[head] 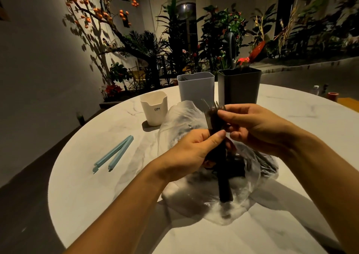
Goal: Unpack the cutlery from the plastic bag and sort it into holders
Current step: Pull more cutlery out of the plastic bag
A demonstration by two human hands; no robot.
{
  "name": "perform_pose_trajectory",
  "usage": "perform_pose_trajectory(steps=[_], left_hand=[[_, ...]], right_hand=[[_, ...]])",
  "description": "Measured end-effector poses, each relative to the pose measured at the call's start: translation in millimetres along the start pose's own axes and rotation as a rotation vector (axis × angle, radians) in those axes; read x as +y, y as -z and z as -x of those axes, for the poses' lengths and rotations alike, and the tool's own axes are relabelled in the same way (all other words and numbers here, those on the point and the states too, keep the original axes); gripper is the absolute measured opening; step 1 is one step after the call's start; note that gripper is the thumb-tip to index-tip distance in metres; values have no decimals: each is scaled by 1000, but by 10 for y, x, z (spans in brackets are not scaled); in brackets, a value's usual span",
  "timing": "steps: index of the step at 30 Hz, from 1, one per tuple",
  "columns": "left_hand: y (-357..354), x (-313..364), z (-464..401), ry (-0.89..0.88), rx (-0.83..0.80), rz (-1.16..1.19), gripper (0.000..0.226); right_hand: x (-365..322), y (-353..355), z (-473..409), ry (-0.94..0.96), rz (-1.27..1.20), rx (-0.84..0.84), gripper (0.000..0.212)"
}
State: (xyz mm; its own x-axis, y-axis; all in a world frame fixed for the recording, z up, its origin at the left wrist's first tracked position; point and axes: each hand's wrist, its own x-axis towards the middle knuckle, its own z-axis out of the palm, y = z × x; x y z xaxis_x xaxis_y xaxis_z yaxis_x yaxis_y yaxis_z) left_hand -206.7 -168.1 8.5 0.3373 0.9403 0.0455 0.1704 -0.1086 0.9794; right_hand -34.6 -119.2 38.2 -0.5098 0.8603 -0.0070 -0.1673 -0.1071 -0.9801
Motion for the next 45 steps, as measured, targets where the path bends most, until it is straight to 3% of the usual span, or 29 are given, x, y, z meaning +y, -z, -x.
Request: perform_pose_trajectory(steps=[3, 12, 19, 25, 31, 39, 45], left_hand=[[-26, 95, -7, -28, 15, -4, 31], [195, 479, -191, -181, 278, -64, 36], [501, 741, -436, -203, 190, -143, 41], [807, 1066, -726, -278, 265, -446, 32], [1040, 1198, -1118, -331, 311, -444, 29], [1484, 1154, -1526, -373, 610, -465, 27], [1610, 993, -1681, -330, 584, -449, 16]], right_hand=[[-101, -16, -3, 25, 9, 23, 30], [-603, -227, -89, 192, -10, 107, 21], [-971, -315, -260, 303, 245, 115, 10], [-1271, -352, -609, 349, 336, 145, 8], [-1482, -246, -1012, 379, 363, 199, 10], [-1595, -19, -1588, 498, 414, 391, 7], [-1196, 199, -2177, 397, 688, 475, 7]])
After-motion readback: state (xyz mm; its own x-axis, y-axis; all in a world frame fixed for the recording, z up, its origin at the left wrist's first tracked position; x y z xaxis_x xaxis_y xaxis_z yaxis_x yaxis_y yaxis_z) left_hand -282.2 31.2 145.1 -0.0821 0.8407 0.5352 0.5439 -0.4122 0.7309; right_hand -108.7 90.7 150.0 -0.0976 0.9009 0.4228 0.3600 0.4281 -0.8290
